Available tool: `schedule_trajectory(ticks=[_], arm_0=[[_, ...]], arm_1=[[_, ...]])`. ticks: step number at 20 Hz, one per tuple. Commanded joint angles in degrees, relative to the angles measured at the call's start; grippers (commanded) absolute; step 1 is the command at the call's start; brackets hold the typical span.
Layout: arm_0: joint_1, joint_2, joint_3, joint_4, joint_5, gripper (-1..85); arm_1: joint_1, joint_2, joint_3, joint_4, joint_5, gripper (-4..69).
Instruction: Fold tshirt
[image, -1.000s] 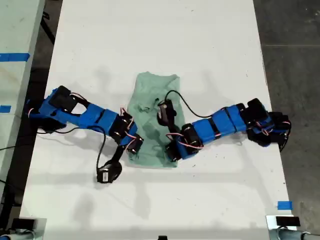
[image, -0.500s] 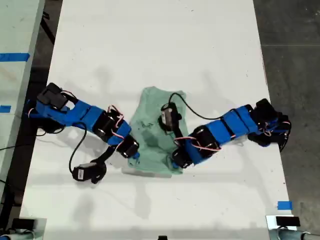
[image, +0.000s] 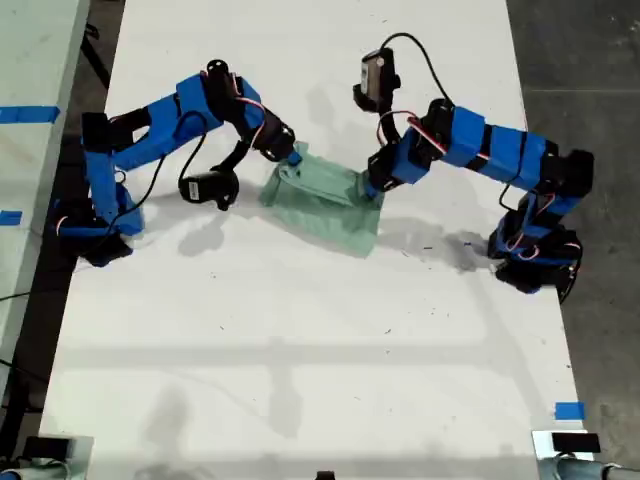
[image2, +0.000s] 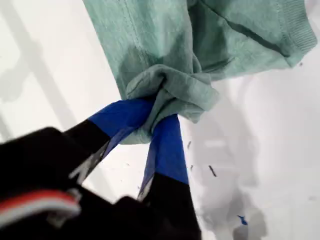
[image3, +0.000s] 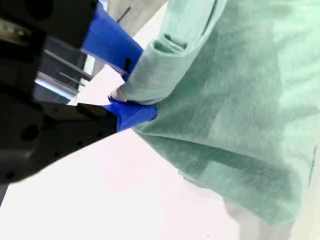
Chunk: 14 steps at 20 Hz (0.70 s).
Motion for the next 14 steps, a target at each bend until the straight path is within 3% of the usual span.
schedule_trajectory(ticks=[1,4,5,7,9,14], arm_0=[[-6.8,-4.9,-0.4,-5.3,3.5,0.0],[-12.8,-20.6,-3.1,-11.2,2.5,0.4],[-14.8,-24.7,-3.4,-12.5,0.7,6.5],[-17.8,-27.7,-3.5,-12.0,-2.1,20.6],[-18.5,-22.8,-3.5,-7.6,-2.5,27.3],[-15.8,2.4,-1.8,3.2,-3.5,24.3]], arm_1=[[6.6,4.0,7.5,-7.9,-7.6,-1.5],[12.1,-2.2,21.0,-23.6,-9.8,-1.7],[13.6,-7.2,22.4,-27.3,-9.0,5.6],[15.1,-16.1,19.6,-26.5,-6.3,18.7],[15.2,-14.6,18.8,-25.2,-5.0,32.0],[13.1,1.9,10.1,-5.5,0.6,28.0]])
